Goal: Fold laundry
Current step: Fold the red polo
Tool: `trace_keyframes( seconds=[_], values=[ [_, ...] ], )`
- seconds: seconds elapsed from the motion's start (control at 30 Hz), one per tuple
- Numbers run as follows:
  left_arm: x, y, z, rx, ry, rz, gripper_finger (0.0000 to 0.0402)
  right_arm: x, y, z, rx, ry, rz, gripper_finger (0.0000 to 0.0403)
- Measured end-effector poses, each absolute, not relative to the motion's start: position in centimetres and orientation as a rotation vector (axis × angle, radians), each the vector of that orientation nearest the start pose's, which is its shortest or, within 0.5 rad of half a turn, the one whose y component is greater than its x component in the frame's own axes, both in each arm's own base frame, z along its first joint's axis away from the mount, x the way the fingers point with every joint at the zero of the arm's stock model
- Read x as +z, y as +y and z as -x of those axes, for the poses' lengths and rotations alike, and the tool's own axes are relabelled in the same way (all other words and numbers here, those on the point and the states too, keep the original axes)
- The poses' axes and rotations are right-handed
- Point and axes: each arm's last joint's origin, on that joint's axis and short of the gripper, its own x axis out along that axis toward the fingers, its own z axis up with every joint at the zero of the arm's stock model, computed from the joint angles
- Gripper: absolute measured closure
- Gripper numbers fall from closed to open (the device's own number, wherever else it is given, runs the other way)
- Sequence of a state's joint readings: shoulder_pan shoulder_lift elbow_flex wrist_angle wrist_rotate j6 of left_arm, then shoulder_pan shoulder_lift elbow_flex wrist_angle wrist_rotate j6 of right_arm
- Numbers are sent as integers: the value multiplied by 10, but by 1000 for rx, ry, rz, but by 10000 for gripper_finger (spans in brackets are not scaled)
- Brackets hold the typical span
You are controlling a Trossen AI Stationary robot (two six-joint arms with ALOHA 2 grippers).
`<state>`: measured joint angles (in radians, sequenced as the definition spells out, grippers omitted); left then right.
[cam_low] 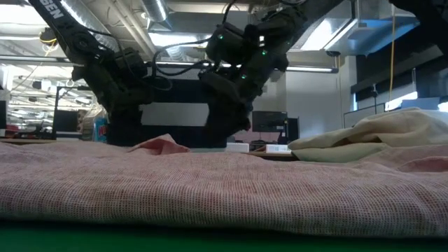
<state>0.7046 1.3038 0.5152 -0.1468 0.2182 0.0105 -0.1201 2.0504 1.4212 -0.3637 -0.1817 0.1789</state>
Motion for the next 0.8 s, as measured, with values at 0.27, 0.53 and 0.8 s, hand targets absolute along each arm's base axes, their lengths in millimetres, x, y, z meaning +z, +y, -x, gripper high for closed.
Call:
trace_keyframes(
  seconds=[0.27, 0.53, 0.8],
  values=[
    [176, 133, -160, 574, 794, 322, 401, 131, -33, -419, -23, 1060, -198, 263],
    [184, 136, -151, 762, 805, 220, 401, 129, -32, -419, -35, 1068, -162, 263],
    [183, 144, -140, 869, 849, 224, 401, 128, -30, -419, -26, 1075, -152, 263]
  ],
)
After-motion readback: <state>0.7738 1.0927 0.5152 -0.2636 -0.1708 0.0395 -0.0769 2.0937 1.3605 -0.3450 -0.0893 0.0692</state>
